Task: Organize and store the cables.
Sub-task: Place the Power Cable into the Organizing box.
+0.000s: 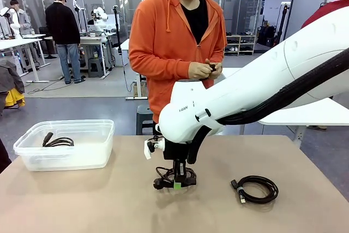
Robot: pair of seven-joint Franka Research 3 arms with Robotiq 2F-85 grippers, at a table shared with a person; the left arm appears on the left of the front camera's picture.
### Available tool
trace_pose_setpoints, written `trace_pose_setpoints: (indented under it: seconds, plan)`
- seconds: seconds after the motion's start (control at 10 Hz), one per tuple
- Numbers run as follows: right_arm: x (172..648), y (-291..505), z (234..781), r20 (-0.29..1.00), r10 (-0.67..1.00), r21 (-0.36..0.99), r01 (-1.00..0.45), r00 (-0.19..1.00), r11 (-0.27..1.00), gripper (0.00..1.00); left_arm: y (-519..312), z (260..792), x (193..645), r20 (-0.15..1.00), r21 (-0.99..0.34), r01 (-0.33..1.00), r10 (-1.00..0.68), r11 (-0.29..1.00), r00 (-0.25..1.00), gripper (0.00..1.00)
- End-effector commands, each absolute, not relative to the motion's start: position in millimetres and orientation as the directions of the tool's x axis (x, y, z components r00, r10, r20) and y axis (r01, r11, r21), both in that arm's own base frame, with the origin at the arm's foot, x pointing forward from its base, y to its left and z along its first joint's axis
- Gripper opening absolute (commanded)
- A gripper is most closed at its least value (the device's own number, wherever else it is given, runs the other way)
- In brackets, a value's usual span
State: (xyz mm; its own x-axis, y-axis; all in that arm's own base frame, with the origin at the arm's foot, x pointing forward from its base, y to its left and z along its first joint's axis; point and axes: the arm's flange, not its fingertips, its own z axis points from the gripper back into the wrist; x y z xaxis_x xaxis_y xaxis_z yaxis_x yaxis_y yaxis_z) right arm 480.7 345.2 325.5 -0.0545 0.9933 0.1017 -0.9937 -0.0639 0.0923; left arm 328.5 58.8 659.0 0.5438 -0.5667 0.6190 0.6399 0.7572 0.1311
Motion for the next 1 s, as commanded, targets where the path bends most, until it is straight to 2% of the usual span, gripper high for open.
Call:
trace_pose_setpoints:
  seconds: [0.0,0.1,0.2,0.3,0.4,0.6,0.8,0.9]
  plan:
    - [480.5,339.0,326.9,0.118,0.991,0.115,-0.991,-0.057,-0.070,0.00,58.4,659.7,328.2,0.622,0.130,0.643,-0.567,0.755,0.540,1.00]
    - [480.5,336.9,328.6,0.118,0.991,0.122,-0.990,-0.058,-0.073,0.00,58.4,659.7,328.2,0.622,0.130,0.643,-0.567,0.755,0.540,1.00]
    - [480.9,335.1,330.5,0.124,0.990,0.120,-0.990,-0.063,-0.078,0.42,58.4,659.7,328.2,0.622,0.130,0.643,-0.567,0.755,0.540,1.00]
    - [481.5,333.2,333.4,0.129,0.990,0.119,-0.990,-0.063,-0.079,0.51,58.4,659.7,328.2,0.622,0.130,0.643,-0.567,0.755,0.540,1.00]
    - [481.3,332.0,335.1,0.132,0.989,0.117,-0.990,-0.062,-0.078,0.78,58.4,659.7,328.2,0.622,0.130,0.643,-0.567,0.755,0.540,1.00]
    - [480.2,328.7,337.8,0.128,0.990,0.110,-0.991,-0.060,-0.074,1.00,58.4,659.7,328.2,0.622,0.130,0.643,-0.567,0.755,0.540,1.00]
    - [479.8,325.1,342.6,0.138,0.989,0.103,-0.992,-0.052,-0.066,1.00,58.4,659.7,328.2,0.622,0.130,0.643,-0.567,0.755,0.540,1.00]
    - [479.6,324.3,344.2,0.145,0.988,0.100,-0.993,-0.048,-0.062,0.96,58.4,659.7,328.2,0.622,0.130,0.643,-0.567,0.755,0.540,1.00]
